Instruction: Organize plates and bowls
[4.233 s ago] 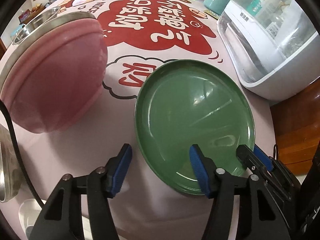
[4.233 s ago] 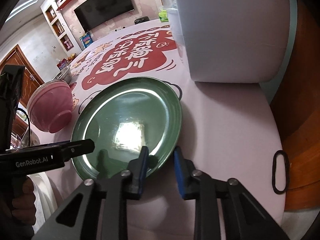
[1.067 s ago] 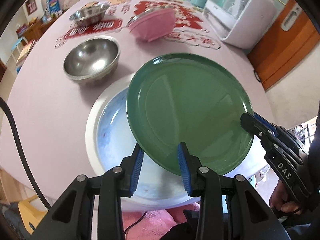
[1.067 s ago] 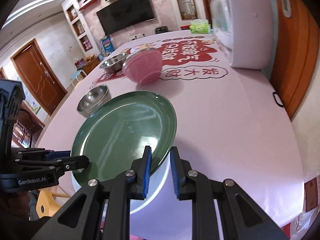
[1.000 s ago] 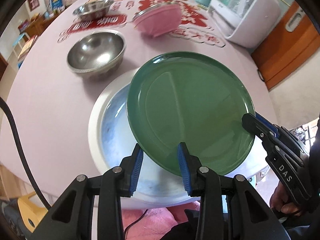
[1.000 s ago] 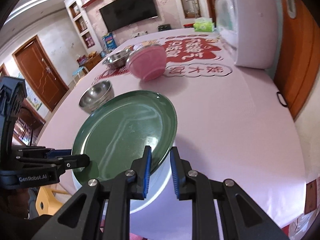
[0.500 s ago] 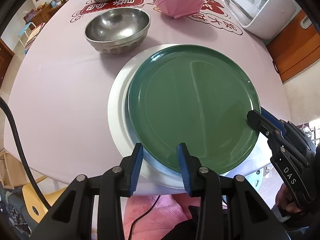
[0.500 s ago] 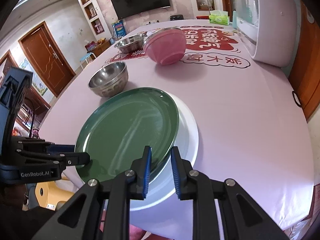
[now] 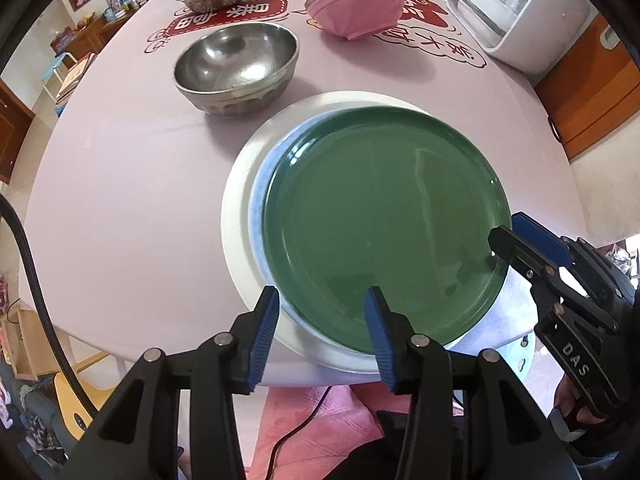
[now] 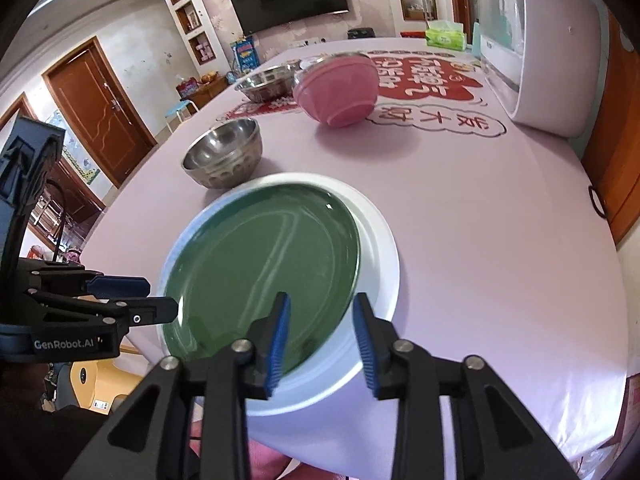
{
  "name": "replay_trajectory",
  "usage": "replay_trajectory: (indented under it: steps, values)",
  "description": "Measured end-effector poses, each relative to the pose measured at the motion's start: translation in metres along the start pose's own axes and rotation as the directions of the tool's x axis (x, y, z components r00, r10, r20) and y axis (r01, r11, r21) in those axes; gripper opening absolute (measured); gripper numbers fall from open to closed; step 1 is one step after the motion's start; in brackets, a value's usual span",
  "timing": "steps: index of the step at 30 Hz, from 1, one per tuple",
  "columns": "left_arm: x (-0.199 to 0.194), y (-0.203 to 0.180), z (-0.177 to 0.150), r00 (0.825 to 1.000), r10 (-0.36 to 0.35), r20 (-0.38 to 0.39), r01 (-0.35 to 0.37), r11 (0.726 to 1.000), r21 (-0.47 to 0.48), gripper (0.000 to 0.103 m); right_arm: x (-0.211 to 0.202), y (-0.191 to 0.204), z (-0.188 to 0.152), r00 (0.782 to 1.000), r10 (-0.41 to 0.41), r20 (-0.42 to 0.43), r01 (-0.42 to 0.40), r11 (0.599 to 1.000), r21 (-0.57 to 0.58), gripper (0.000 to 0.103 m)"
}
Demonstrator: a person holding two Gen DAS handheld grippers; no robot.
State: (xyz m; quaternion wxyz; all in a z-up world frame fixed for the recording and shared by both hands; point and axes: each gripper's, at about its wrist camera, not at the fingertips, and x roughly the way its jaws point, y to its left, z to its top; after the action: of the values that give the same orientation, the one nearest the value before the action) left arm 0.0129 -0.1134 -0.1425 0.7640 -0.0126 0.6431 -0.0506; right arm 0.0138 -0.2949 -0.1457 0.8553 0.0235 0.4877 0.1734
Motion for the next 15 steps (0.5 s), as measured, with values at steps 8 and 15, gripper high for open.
replay_trajectory:
  steps: [8,15]
  values:
    - [-0.017,0.004,0.001,0.999,0.024,0.037,-0.024,1.000,-0.001,0.051,-0.002,0.002,0.005,1.000,0.025,0.015,-0.025,1.000,-0.002,0.049]
    - [-0.032,0.015,0.012,0.997,0.012,0.081,-0.014,1.000,0.013,0.059,-0.008,0.011,0.018,0.999,-0.001,0.055,0.000,1.000,0.002,0.054]
